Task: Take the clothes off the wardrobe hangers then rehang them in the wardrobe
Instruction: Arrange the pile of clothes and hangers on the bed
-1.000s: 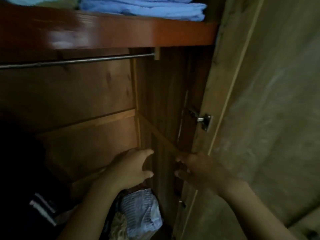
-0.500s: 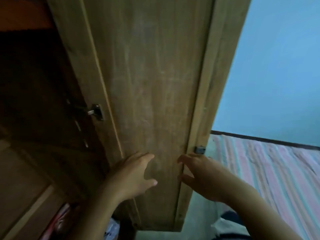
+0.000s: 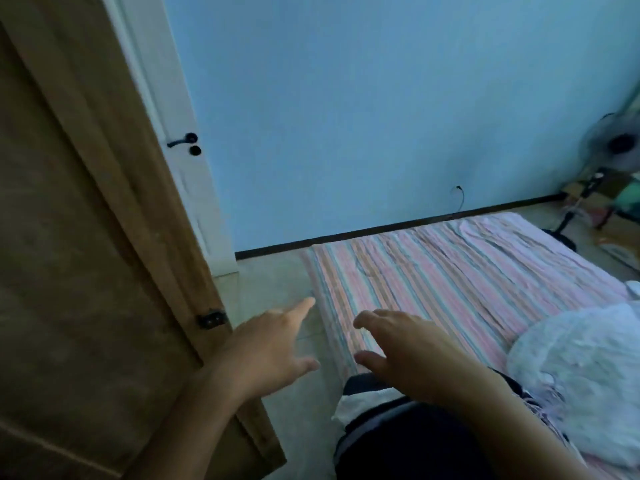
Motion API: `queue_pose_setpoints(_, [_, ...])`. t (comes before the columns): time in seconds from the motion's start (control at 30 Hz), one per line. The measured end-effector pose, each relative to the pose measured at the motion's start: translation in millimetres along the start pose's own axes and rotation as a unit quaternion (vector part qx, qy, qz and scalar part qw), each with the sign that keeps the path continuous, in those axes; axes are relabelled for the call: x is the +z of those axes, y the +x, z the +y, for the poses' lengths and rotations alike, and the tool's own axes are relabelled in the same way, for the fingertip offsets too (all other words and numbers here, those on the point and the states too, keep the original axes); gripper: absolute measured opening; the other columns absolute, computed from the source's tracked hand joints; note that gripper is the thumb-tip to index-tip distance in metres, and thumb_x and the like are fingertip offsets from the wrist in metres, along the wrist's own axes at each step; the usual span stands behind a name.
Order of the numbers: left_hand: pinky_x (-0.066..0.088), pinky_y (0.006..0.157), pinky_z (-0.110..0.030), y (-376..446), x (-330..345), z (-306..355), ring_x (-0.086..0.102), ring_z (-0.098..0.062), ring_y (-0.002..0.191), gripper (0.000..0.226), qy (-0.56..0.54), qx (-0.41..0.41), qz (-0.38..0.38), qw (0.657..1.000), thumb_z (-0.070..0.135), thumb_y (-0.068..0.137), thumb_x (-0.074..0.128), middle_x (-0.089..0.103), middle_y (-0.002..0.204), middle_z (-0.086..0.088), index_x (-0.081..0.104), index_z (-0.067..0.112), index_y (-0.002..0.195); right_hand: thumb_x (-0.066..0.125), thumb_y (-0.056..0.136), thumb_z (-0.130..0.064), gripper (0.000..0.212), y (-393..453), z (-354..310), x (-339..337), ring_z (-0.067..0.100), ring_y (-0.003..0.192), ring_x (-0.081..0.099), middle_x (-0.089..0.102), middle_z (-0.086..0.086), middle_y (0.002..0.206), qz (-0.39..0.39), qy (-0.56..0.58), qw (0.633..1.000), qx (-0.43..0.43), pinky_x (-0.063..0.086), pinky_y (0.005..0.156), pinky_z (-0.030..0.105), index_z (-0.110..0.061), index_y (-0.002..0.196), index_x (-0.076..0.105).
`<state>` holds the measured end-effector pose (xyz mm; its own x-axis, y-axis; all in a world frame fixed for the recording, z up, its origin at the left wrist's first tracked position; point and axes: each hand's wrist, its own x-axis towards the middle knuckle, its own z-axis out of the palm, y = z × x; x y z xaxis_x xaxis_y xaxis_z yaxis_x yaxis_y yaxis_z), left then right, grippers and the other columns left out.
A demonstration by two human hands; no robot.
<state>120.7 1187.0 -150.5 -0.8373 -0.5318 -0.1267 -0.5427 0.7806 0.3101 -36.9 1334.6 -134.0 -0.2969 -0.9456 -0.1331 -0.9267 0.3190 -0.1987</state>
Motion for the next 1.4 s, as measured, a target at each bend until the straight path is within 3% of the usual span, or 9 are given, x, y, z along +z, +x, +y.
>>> queue_pose_setpoints(0.1, [0.042, 0.102, -0.033, 41.0, 13.6, 38.1, 0.047, -0.012, 0.131, 0.091, 0.002, 0.057, -0.015, 0.998, 0.060, 0.082, 0.065, 0.040, 0.153, 0.009, 0.013, 0.039, 0.153, 0.053, 0.096, -0.048, 0.040, -14.5, 48.0, -0.9, 0.021, 0.116, 0.059, 0.059, -0.003, 0.129, 0.008, 0.008, 0.999, 0.050, 0.051, 0.092, 0.042, -0.025, 0.129, 0.049])
queue_pose_setpoints(0.23, [0.039, 0.107, -0.033, 91.2, 38.4, 93.1, 0.042, -0.013, 0.136, 0.086, -0.008, 0.126, -0.046, 0.991, 0.055, 0.086, 0.064, 0.036, 0.155, 0.010, 0.015, 0.037, 0.154, 0.051, 0.097, -0.046, 0.035, -35.5, 115.9, 4.6, 0.022, 0.102, 0.063, 0.062, -0.003, 0.115, 0.039, -0.019, 0.989, 0.143, 0.042, 0.068, 0.033, -0.024, 0.124, 0.050])
queue_pose_setpoints(0.5, [0.048, 0.096, -0.035, 179.1, 110.0, 193.7, 0.051, -0.017, 0.125, 0.066, 0.033, 0.235, -0.093, 0.967, 0.046, 0.092, 0.060, 0.049, 0.142, 0.007, 0.028, 0.034, 0.149, 0.051, 0.094, -0.047, 0.027, -97.6, 247.2, 41.6, 0.023, 0.096, 0.062, 0.063, -0.004, 0.107, 0.062, 0.019, 0.949, 0.310, 0.043, 0.067, 0.036, -0.025, 0.110, 0.052])
queue_pose_setpoints(0.7, [0.049, 0.094, -0.041, 233.5, 178.4, 254.4, 0.056, -0.021, 0.117, 0.050, 0.050, 0.280, -0.134, 0.949, 0.044, 0.093, 0.058, 0.058, 0.131, 0.002, 0.043, 0.028, 0.138, 0.053, 0.093, -0.048, 0.029, -144.4, 324.9, 78.4, 0.022, 0.098, 0.065, 0.066, -0.006, 0.110, 0.056, 0.005, 0.915, 0.399, 0.040, 0.065, 0.034, -0.028, 0.115, 0.053])
queue_pose_setpoints(0.9, [0.049, 0.083, -0.037, 280.9, 260.9, 305.9, 0.059, -0.023, 0.107, 0.036, 0.065, 0.301, -0.177, 0.935, 0.042, 0.090, 0.060, 0.063, 0.115, 0.003, 0.053, 0.025, 0.122, 0.055, 0.092, -0.041, 0.031, -166.9, 387.6, 134.5, 0.021, 0.101, 0.065, 0.066, -0.006, 0.111, 0.037, 0.013, 0.886, 0.462, 0.047, 0.069, 0.033, -0.028, 0.119, 0.052])
queue_pose_setpoints(1.07, [0.044, 0.077, -0.035, 315.1, 342.6, 332.4, 0.059, -0.023, 0.108, 0.041, 0.095, 0.308, -0.208, 0.924, 0.041, 0.089, 0.061, 0.061, 0.118, 0.002, 0.053, 0.023, 0.125, 0.061, 0.090, -0.042, 0.031, -175.9, 441.8, 190.4, 0.017, 0.104, 0.064, 0.065, -0.009, 0.114, 0.036, 0.029, 0.869, 0.493, 0.052, 0.075, 0.031, -0.027, 0.117, 0.056])
queue_pose_setpoints(1.13, [0.046, 0.080, -0.036, 327.9, 374.4, 339.9, 0.059, -0.024, 0.109, 0.044, 0.109, 0.299, -0.223, 0.921, 0.041, 0.089, 0.062, 0.061, 0.120, 0.000, 0.053, 0.023, 0.127, 0.061, 0.089, -0.040, 0.031, -182.2, 462.5, 217.3, 0.019, 0.108, 0.063, 0.066, -0.007, 0.116, 0.027, 0.047, 0.860, 0.508, 0.054, 0.083, 0.035, -0.025, 0.116, 0.057])
queue_pose_setpoints(1.27, [0.044, 0.084, -0.034, 359.4, 434.5, 350.0, 0.058, -0.024, 0.111, 0.043, 0.124, 0.298, -0.267, 0.908, 0.042, 0.086, 0.065, 0.062, 0.122, 0.000, 0.053, 0.024, 0.123, 0.057, 0.091, -0.039, 0.031, -190.3, 501.6, 280.1, 0.026, 0.106, 0.062, 0.064, -0.004, 0.117, -0.003, 0.086, 0.845, 0.528, 0.047, 0.074, 0.036, -0.024, 0.117, 0.053])
queue_pose_setpoints(1.4, [0.045, 0.086, -0.035, 407.5, 483.2, 343.5, 0.060, -0.028, 0.114, 0.059, 0.137, 0.271, -0.286, 0.909, 0.042, 0.084, 0.067, 0.063, 0.126, -0.001, 0.044, 0.029, 0.138, 0.055, 0.091, -0.047, 0.034, -192.6, 537.0, 339.4, 0.024, 0.109, 0.061, 0.062, -0.004, 0.117, -0.050, 0.093, 0.841, 0.531, 0.047, 0.076, 0.036, -0.025, 0.117, 0.052])
